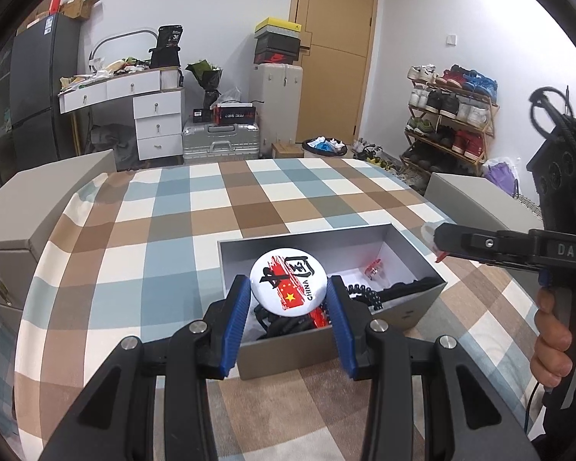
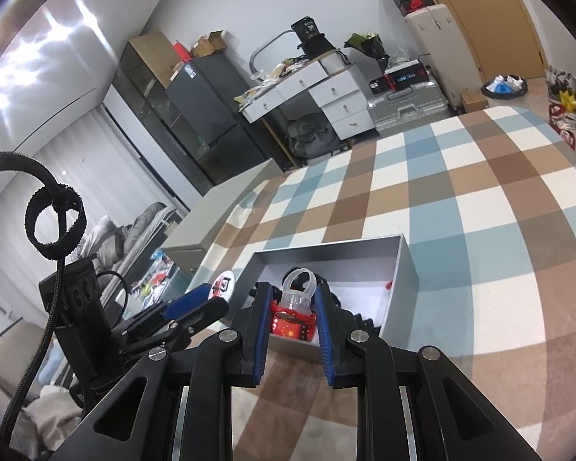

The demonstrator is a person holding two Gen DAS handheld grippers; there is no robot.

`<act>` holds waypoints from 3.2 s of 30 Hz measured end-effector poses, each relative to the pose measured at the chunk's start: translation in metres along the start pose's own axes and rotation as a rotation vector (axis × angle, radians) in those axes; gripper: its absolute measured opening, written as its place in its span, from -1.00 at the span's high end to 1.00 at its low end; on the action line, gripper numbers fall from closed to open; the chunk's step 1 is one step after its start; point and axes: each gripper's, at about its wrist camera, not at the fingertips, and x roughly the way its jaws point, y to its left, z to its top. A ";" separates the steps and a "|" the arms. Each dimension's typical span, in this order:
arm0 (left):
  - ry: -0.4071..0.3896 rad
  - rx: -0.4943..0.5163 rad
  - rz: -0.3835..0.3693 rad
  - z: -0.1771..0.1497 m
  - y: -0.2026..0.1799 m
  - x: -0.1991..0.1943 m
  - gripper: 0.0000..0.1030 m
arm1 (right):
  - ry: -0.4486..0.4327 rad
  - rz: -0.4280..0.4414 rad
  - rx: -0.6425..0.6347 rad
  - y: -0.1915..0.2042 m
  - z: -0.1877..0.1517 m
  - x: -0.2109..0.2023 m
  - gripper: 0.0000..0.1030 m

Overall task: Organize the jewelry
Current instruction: 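Carry the badge with the left tool while the right tool carries the container over the box, then open the left tool releasing the badge while the right tool lowers the container inside, then open the right tool releasing the container into the box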

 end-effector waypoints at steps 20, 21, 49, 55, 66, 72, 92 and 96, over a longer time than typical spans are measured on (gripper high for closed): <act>0.072 0.038 0.001 -0.008 -0.005 0.015 0.33 | 0.071 -0.031 0.029 -0.017 -0.009 0.024 0.59; 0.075 0.037 -0.005 -0.008 -0.005 0.015 0.38 | 0.072 -0.031 0.027 -0.017 -0.008 0.024 0.59; 0.092 0.065 -0.015 -0.009 -0.014 0.012 0.42 | 0.075 -0.034 0.024 -0.019 -0.006 0.025 0.53; 0.094 0.058 -0.011 -0.009 -0.013 0.013 0.42 | 0.073 -0.034 0.019 -0.018 -0.005 0.023 0.47; 0.083 0.053 0.011 -0.009 -0.013 0.012 0.40 | 0.052 -0.034 -0.017 -0.012 -0.003 0.015 -0.09; 0.078 0.035 0.016 -0.009 -0.009 0.004 -0.18 | 0.032 -0.037 -0.047 -0.004 -0.001 0.005 -0.61; -0.094 -0.001 0.102 -0.026 -0.002 -0.029 -0.97 | -0.079 -0.095 -0.196 0.004 -0.031 -0.028 -1.00; -0.088 0.004 0.118 -0.033 0.000 -0.030 -0.97 | -0.102 -0.084 -0.193 0.003 -0.034 -0.035 -1.00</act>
